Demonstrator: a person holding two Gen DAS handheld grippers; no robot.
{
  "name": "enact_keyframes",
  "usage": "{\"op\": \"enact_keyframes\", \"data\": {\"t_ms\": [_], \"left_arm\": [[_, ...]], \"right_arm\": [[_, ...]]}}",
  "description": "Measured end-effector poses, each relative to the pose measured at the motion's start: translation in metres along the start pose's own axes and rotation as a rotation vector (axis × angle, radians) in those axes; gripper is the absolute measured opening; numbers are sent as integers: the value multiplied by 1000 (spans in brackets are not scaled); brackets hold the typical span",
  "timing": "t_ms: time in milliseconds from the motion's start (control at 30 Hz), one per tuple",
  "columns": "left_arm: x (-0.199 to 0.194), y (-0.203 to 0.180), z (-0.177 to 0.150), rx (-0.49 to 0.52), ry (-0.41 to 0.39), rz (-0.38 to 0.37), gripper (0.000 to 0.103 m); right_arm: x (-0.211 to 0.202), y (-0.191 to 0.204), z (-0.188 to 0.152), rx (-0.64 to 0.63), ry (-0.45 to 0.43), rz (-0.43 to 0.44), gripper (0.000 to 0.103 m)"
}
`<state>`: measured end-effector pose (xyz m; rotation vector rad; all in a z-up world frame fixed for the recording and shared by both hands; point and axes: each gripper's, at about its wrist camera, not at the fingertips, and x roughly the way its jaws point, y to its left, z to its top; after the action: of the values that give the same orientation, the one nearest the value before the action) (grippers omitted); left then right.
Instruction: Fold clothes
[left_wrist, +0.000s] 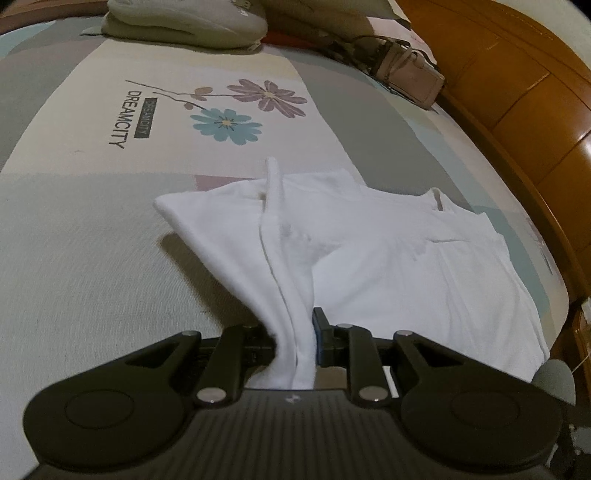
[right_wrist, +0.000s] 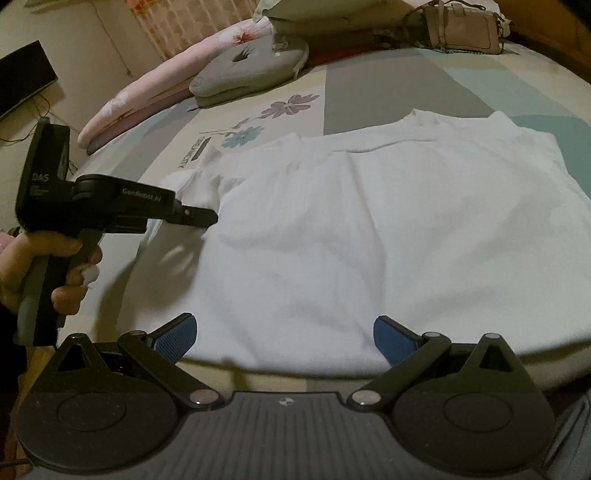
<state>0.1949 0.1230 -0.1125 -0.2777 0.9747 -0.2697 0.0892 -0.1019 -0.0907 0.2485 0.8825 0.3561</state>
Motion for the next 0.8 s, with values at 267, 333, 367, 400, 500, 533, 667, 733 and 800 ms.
{"op": "enact_keyframes", "data": {"t_ms": [267,333,367,400,500,533,667,733,800], "left_arm": [[-1,-4,2,-8,10,25,20],[-2,-5,3,-23,21,30,18],[-3,-6,4,-29,28,34,16],[-3,-8,5,-28,34,39,15],[-5,-16,10,-15,54,59,14],[-6,-19,12,-10,60,66,14],[-15,-29,21,-8,83,53,13],[-21,-38,25,6,93,50,13],[-27,-49,31,28,105,47,13]], "right_arm": [[-24,-8,10,-39,-65,-3,103],[-30,-11,15,-99,-78,-13,103],[-32,-12,18,-126,-81,-18,103],[-35,-14,21,-152,-84,-24,103],[-44,-24,24,-181,-99,-36,103],[-47,-27,25,-187,-103,-41,103],[-56,-38,21,-192,-119,-37,103],[-61,-42,20,-198,-128,-33,103],[-65,-43,20,-211,-142,-31,103]]}}
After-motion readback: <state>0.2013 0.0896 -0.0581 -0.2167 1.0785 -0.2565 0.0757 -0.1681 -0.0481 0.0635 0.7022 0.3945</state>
